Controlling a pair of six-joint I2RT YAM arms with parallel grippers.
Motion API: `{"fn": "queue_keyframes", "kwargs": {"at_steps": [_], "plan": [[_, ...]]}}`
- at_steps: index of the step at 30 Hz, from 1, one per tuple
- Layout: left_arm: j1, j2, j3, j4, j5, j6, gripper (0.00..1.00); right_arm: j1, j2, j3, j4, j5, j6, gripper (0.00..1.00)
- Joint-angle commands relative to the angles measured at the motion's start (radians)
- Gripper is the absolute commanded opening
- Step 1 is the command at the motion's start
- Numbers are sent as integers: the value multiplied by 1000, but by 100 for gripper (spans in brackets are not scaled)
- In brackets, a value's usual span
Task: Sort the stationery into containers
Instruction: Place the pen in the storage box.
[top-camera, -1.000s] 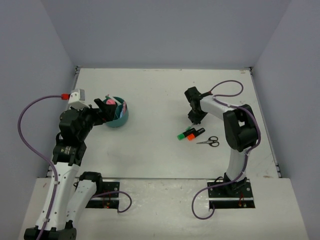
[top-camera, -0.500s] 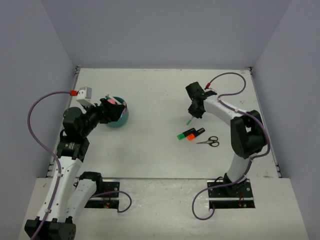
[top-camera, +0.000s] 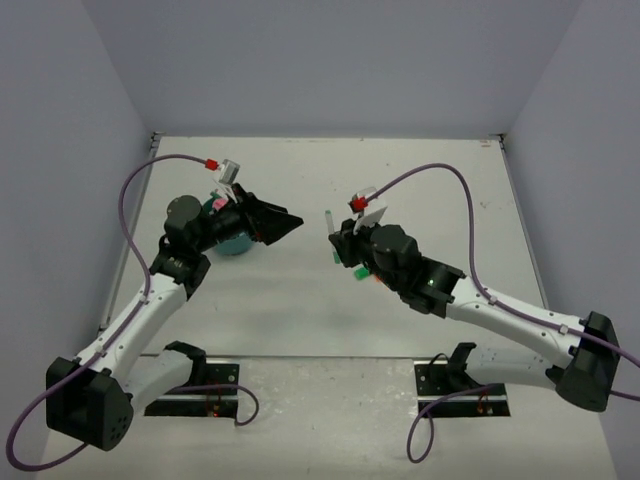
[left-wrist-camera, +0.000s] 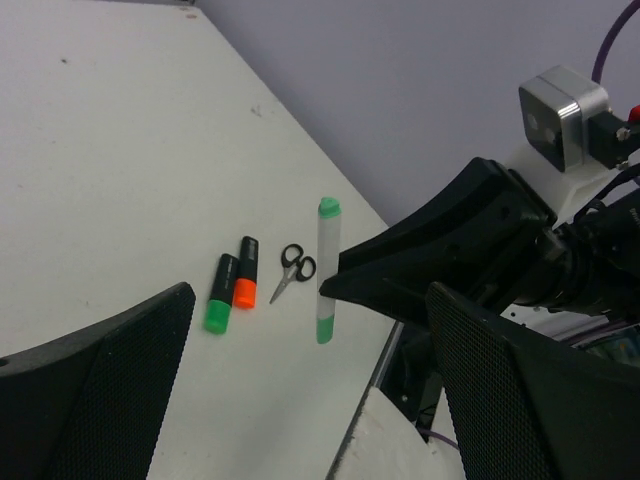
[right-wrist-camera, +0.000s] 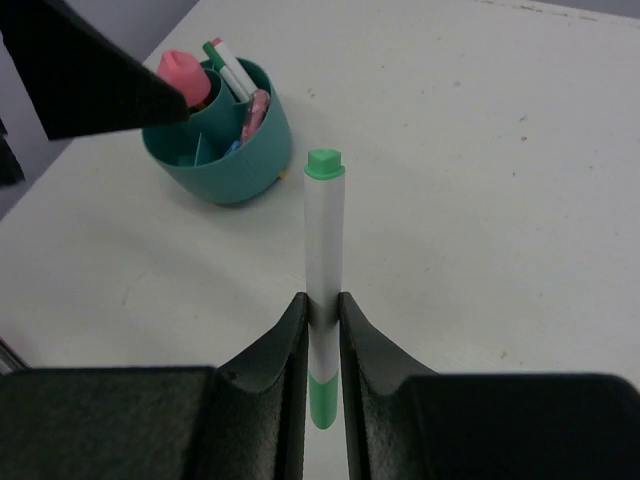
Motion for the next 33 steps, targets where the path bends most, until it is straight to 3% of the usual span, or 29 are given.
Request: {"fn": "queue_keyframes", "kwargs": {"at_steps": [1, 9, 14, 16, 22, 26, 27, 29, 30, 31, 33], "plan": [[-27, 6, 1, 234, 74, -55, 100, 18, -89, -27, 103, -170, -163, 0], [-129, 100, -6, 337, 101, -89, 99, 39, -141, -4, 91, -253, -147, 0], [-183, 144, 21, 411, 104, -108, 93, 40, -129, -4, 105, -261, -137, 0], [-193, 156, 32, 417, 110, -110, 86, 40, -132, -5, 110, -257, -134, 0], [-218, 180, 45, 407, 92, -104, 21, 40, -150, -1, 90, -251, -141, 0], [-218, 182, 46, 382, 63, -89, 0, 40, -143, 5, 59, -263, -151, 0], [-218, 184, 51, 368, 54, -82, 0, 40, -143, 5, 56, -261, -151, 0], [-218, 185, 77, 300, 2, -60, 0, 39, -150, -4, 49, -209, -135, 49], [-216, 182, 100, 235, -48, -40, 0, 40, -155, -11, 42, -162, -119, 83], [-214, 178, 136, 138, -131, -3, 0, 40, -161, -20, 32, -133, -96, 96], [-213, 173, 179, -48, -246, 80, 0, 40, -184, -50, 15, -78, -58, 99]]}}
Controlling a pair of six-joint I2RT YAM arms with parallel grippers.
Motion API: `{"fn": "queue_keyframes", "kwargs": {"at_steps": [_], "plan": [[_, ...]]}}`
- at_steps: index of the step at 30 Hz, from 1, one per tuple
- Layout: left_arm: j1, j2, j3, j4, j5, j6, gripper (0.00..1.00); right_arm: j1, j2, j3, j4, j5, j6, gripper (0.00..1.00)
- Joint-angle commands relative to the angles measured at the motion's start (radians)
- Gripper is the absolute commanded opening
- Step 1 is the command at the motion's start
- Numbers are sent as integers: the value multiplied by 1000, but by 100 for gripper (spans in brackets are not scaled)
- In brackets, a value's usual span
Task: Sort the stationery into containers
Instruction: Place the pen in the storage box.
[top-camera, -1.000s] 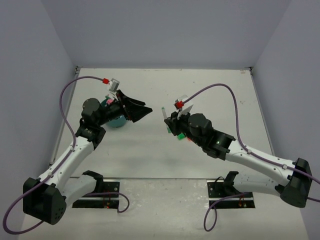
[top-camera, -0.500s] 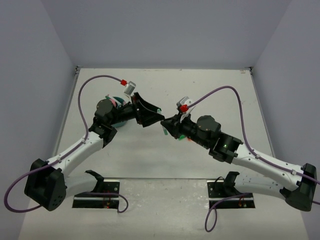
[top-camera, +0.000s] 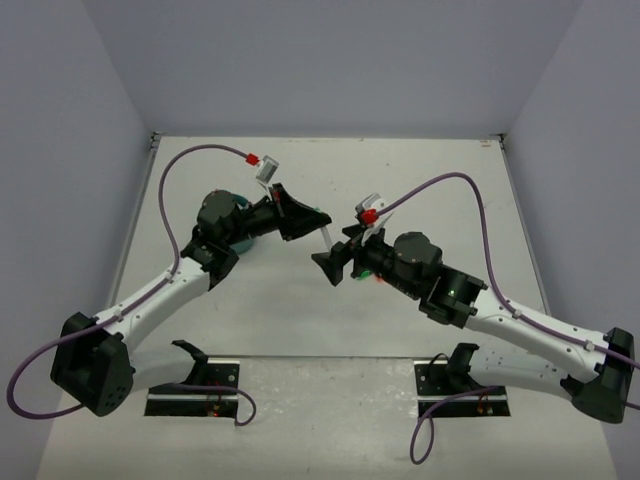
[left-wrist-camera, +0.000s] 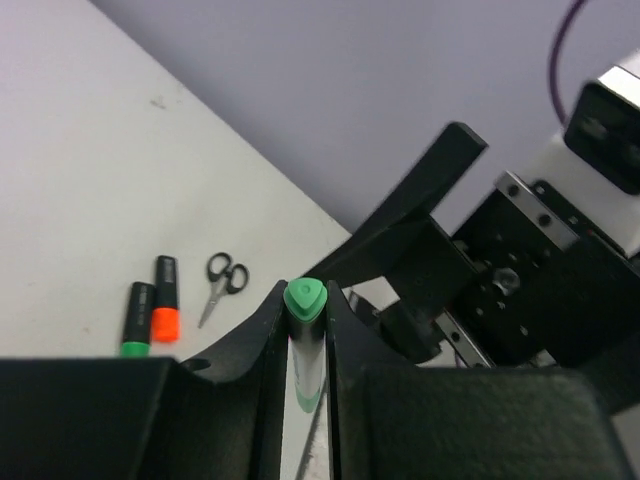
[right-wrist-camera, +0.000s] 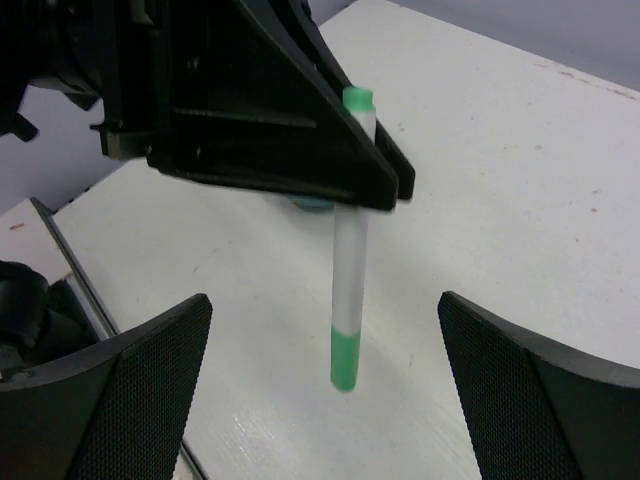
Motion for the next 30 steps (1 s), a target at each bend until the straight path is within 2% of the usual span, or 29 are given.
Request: {"fn": "queue_keyframes", "kwargs": {"at_steps": [1, 3, 4, 7, 10, 14, 20, 24, 30], "plan": [[6, -15, 166, -335, -393, 179, 0, 4, -79, -43, -45, 157, 81, 99], [41, -13, 244, -460, -681, 212, 0, 2, -134, -83, -78, 219, 123, 99], [62, -9, 258, -495, -778, 217, 0, 3, -160, -102, -86, 243, 139, 99], [180, 27, 301, -504, -968, 187, 0, 2, -276, -183, -85, 279, 180, 99], [254, 112, 341, -468, -1073, 196, 0, 3, -363, -235, -80, 237, 181, 99], [314, 196, 369, -435, -1093, 222, 0, 4, -426, -278, -90, 217, 177, 99], [331, 271, 342, -390, -1126, 226, 0, 3, -434, -314, -94, 209, 148, 99], [334, 278, 285, -361, -1148, 213, 0, 4, -425, -329, -73, 209, 137, 99], [334, 277, 263, -426, -1205, 177, 0, 4, -385, -319, -67, 201, 133, 99]]}}
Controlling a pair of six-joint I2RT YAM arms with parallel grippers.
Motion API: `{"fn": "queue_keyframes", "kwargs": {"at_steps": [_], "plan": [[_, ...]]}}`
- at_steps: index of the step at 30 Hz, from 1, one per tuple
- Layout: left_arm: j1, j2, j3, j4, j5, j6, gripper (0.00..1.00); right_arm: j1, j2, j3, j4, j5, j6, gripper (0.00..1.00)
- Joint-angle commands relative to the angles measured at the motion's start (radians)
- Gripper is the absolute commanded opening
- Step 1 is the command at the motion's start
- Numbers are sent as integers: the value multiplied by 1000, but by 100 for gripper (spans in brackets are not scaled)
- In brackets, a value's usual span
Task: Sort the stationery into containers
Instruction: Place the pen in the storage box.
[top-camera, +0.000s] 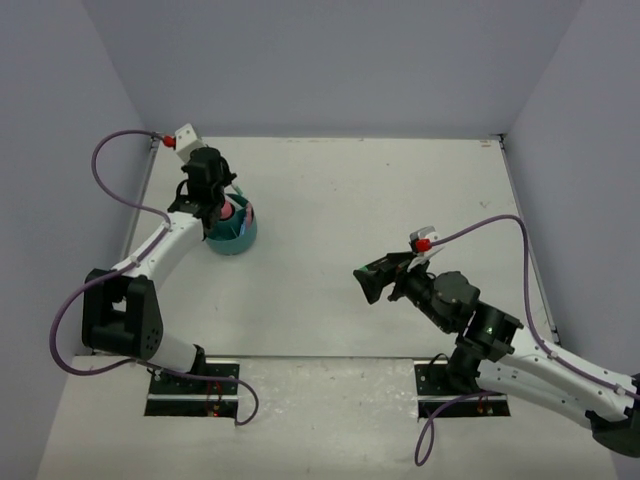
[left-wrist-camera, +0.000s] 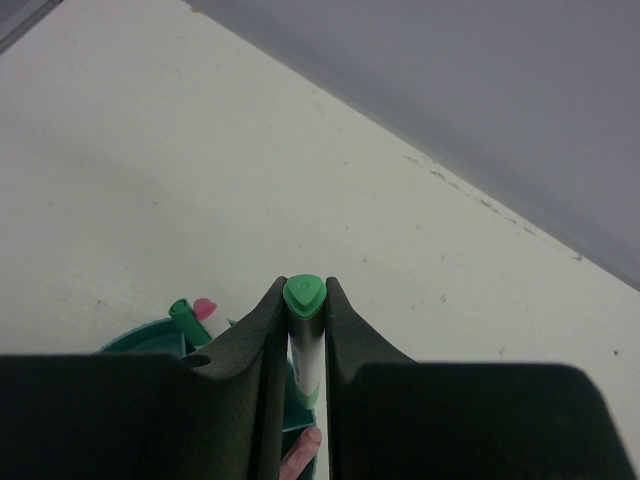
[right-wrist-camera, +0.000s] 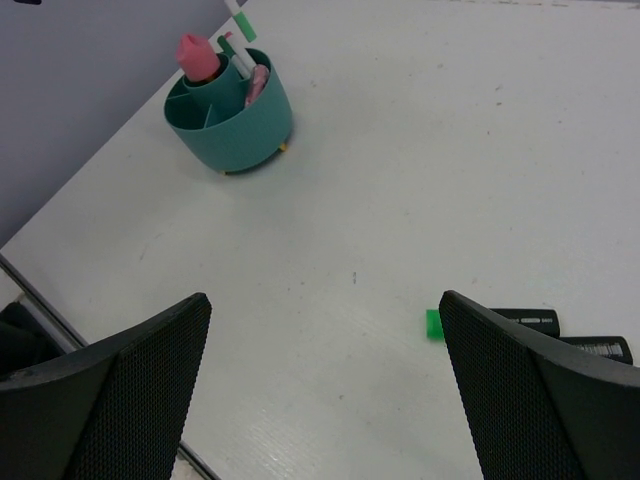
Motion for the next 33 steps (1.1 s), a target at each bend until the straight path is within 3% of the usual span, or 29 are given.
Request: {"fn": "queue_keyframes", "kwargs": {"at_steps": [1, 13, 23, 30, 33], "plan": [[11, -10, -12, -6, -93, -20, 0, 4, 28, 3, 36, -1, -13, 99], [13, 56, -38, -1, -32, -43, 0, 3, 23, -9, 39, 24, -9, 99], [13, 3, -63, -17, -13, -72, 69, 4, 34, -9, 39, 24, -3, 99], [-9, -157, 1, -50, 87, -63, 83, -42, 156, 45, -22, 92, 93, 99], [-31, -229, 71, -112, 128, -27, 98, -174, 268, 93, -106, 46, 208, 99]]}}
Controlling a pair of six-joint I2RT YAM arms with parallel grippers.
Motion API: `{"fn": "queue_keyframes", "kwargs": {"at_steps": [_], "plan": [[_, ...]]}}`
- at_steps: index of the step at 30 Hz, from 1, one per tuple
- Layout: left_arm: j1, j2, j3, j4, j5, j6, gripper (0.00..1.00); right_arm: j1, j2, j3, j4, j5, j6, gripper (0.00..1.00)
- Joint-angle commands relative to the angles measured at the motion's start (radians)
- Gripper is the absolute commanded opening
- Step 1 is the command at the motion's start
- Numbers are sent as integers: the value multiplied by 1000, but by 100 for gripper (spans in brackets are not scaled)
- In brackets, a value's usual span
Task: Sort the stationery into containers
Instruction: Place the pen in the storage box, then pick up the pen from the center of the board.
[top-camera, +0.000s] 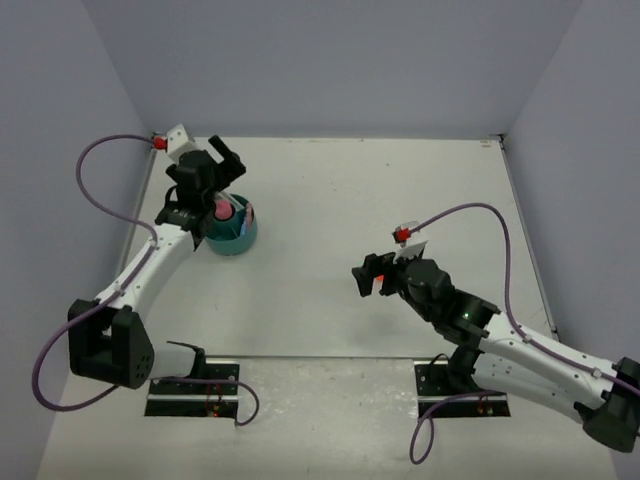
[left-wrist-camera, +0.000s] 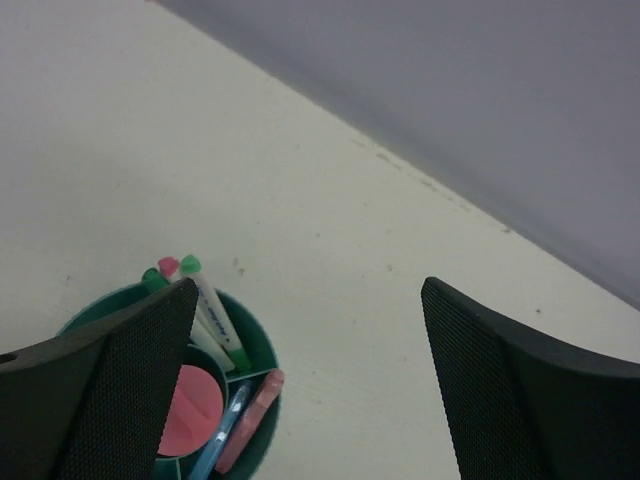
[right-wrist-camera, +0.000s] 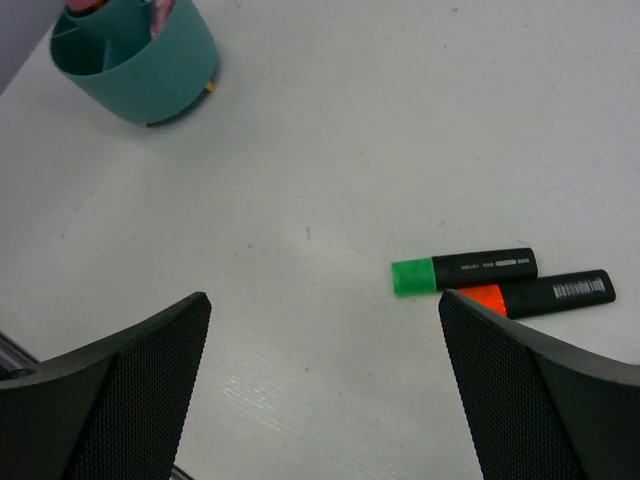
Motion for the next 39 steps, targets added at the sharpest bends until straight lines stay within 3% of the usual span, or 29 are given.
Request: {"fn": "queue_keyframes", "kwargs": {"at_steps": [1, 7, 11, 15, 21, 27, 39], "plan": [[-33, -140, 139, -76, 76, 44, 99, -194, 141, 102, -122, -20, 193, 99], [-40, -322, 138, -253, 230, 115, 100, -421, 384, 205, -357, -18, 452, 99], [-42, -496, 10, -293, 277, 158, 100, -443, 488, 253, -500, 7, 629, 99], [-42, -637, -85, -362, 292, 199, 100, -443, 545, 272, -528, -2, 749, 96], [-42, -642, -119, -485, 429, 313, 100, -443, 602, 310, -509, 58, 746, 83], [-42, -690, -191, -486, 435, 351, 100, -443, 747, 417, -575, 116, 749, 58], [-42, -696, -247, -466, 455, 358, 100, -443, 915, 477, -547, 69, 762, 46]]}}
